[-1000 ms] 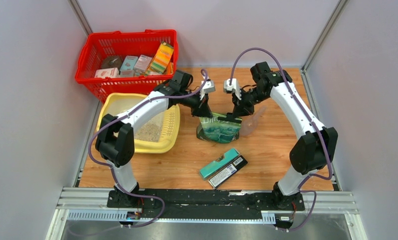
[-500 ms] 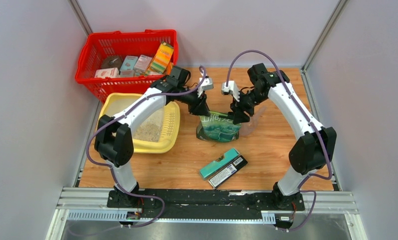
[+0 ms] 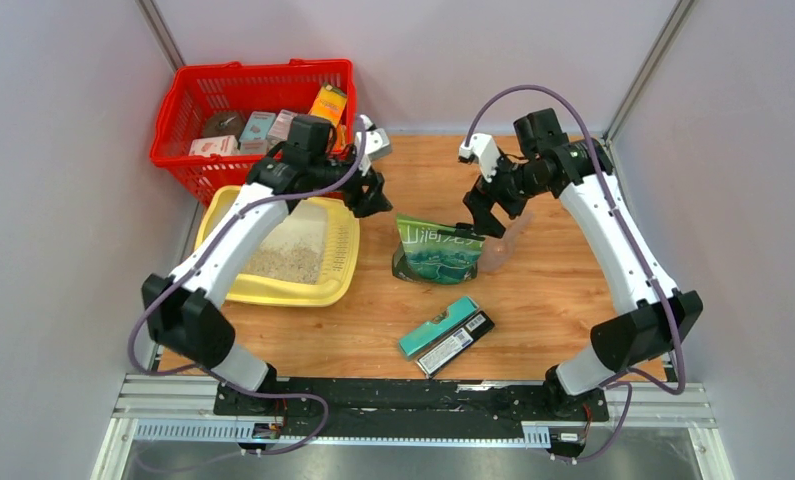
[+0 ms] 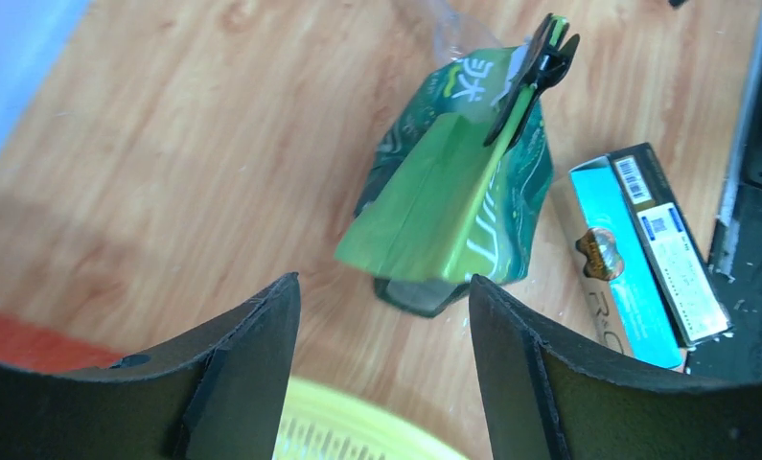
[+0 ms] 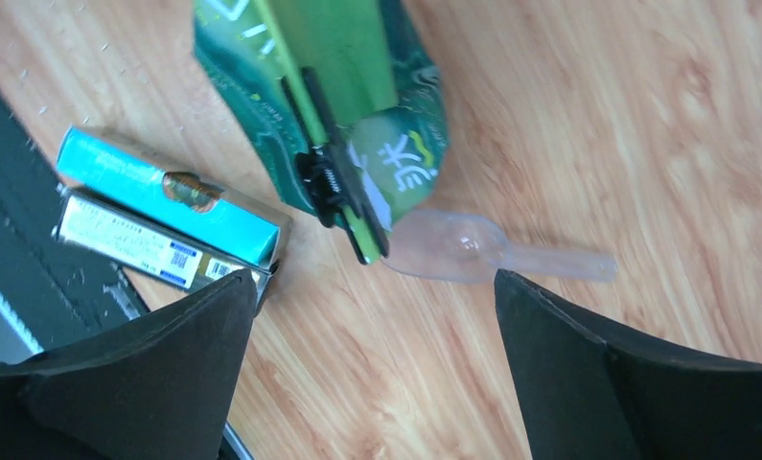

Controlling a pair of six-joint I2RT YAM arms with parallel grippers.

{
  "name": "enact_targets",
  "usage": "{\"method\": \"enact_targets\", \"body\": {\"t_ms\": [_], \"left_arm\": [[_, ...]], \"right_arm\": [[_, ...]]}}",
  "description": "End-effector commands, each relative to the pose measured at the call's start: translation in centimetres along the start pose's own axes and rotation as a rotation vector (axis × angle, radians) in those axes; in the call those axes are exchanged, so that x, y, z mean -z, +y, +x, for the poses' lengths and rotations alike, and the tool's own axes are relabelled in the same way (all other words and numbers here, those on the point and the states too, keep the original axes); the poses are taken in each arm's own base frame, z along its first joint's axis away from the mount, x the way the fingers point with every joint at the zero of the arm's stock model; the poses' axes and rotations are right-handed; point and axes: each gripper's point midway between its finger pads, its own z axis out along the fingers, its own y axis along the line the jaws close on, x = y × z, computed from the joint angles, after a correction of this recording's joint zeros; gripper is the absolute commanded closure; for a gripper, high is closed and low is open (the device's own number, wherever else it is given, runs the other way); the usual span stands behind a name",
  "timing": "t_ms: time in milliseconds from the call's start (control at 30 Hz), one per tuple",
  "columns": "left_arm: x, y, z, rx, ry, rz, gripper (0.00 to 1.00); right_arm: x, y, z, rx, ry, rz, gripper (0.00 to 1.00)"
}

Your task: Fill the litter box with clean litter

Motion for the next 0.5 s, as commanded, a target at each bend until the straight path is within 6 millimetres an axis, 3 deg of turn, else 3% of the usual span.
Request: {"method": "enact_targets", "body": {"t_ms": [0, 33, 100, 133, 167, 200, 300, 467], "left_arm": [[5.1, -0.2, -1.5, -0.057, -0.021, -0.215, 0.28], [5.3, -0.3, -0.3, -0.04, 0.002, -0.235, 0.28], [6.8, -0.1, 0.1, -0.043, 0.009, -0.322, 0.27], [7.0, -0.2, 1.3, -0.015, 0.028, -0.344, 0.27], [7.6, 0.2, 1.9, -0.003, 0.045, -0.399, 0.27], [8.2, -0.2, 2.7, 0.011, 0.05, -0.423, 0.27], [9.1, -0.8, 4.8, 0.064, 0.069, -0.477, 0.25], [9.4, -2.0, 7.4, 0.118, 0.107, -0.483, 0.24]], "right_arm": [[3.2, -3.6, 0.0, -0.189, -0.012, 0.339, 0.0], [2.8, -4.7, 0.4, -0.302, -0.034, 0.419, 0.0], [4.9, -7.3, 2.0, -0.415, -0.022, 0.665, 0.0], [5.4, -8.1, 2.5, -0.451, -0.03, 0.736, 0.0], [5.3, -8.1, 3.7, -0.491, -0.01, 0.773, 0.0], [6.5, -8.1, 4.2, -0.494, -0.018, 0.827, 0.0], [7.8, -7.6, 5.2, -0.495, -0.045, 0.885, 0.0], [7.7, -7.4, 6.3, -0.514, -0.053, 0.919, 0.0]]}}
